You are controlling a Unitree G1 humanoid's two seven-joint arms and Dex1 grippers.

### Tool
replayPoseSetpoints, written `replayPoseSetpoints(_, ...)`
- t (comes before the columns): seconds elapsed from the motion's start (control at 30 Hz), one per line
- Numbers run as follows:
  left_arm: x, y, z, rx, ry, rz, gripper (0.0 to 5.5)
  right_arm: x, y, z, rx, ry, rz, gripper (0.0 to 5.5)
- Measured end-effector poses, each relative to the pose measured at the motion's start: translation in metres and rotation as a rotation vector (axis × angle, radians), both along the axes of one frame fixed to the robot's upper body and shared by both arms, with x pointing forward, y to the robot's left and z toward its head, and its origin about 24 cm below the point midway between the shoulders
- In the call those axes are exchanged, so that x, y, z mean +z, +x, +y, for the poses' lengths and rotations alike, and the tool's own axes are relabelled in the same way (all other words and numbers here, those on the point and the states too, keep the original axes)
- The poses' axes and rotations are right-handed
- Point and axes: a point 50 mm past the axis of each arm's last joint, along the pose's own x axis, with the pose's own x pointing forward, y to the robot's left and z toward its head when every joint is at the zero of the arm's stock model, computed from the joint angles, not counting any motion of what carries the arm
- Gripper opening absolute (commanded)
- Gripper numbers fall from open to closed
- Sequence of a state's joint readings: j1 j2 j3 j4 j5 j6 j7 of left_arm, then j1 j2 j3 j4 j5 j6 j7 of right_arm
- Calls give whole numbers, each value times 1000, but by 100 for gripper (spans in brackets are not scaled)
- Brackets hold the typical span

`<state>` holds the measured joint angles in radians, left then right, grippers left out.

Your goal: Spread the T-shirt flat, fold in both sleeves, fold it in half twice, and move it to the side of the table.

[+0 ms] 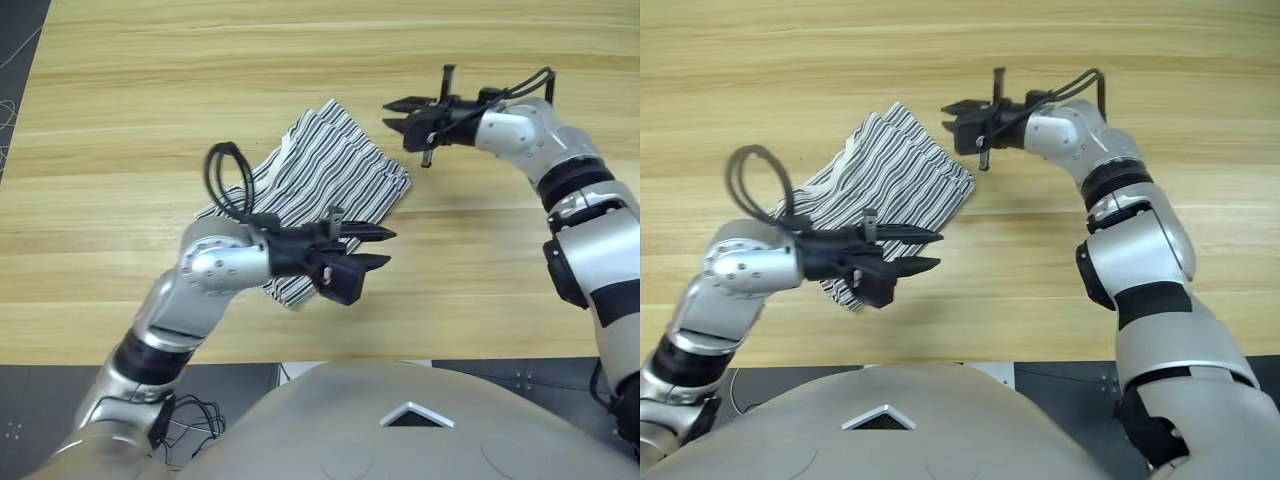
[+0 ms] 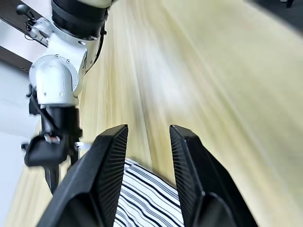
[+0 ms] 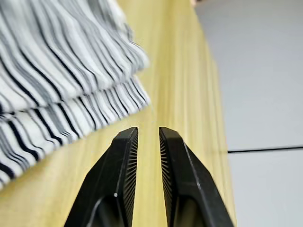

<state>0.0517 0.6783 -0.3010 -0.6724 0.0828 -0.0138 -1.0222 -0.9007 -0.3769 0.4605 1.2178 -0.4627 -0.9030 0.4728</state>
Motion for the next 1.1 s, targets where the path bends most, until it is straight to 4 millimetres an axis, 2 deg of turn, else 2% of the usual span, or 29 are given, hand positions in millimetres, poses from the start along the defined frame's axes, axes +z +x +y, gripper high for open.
replayPoseSetpoints(0.1, -1, -6, 27, 57, 39, 81, 165, 0, 1, -5, -49, 55, 37, 83)
replayPoseSetpoints(0.17, -3, -3, 44, 103, 66, 92, 165, -6, -4, -8, -53, 84, 87, 83)
replayPoseSetpoints(0.3, -7, 36, 83, 317, 89, 58, 165, -22, -27, -5, 5, 276, 320, 83)
replayPoseSetpoints(0.37, -9, 51, 94, 372, 88, 36, 165, -23, -39, 2, 42, 367, 406, 83)
replayPoseSetpoints(0.47, -14, 66, 110, 446, 114, 9, 165, -15, -49, 7, 64, 438, 454, 83)
replayPoseSetpoints(0.67, -22, 91, 140, 572, 169, -15, 165, -15, -69, 16, 64, 488, 536, 83)
replayPoseSetpoints(0.77, -42, 93, 149, 587, 215, 45, 165, -19, -77, 18, 67, 469, 554, 83)
replayPoseSetpoints(1.0, -86, 95, 160, 597, 333, 138, 165, -44, -95, 24, 64, 341, 608, 83)
replayPoseSetpoints(1.1, -89, 96, 162, 592, 328, 121, 165, -60, -101, 25, 56, 255, 629, 83)
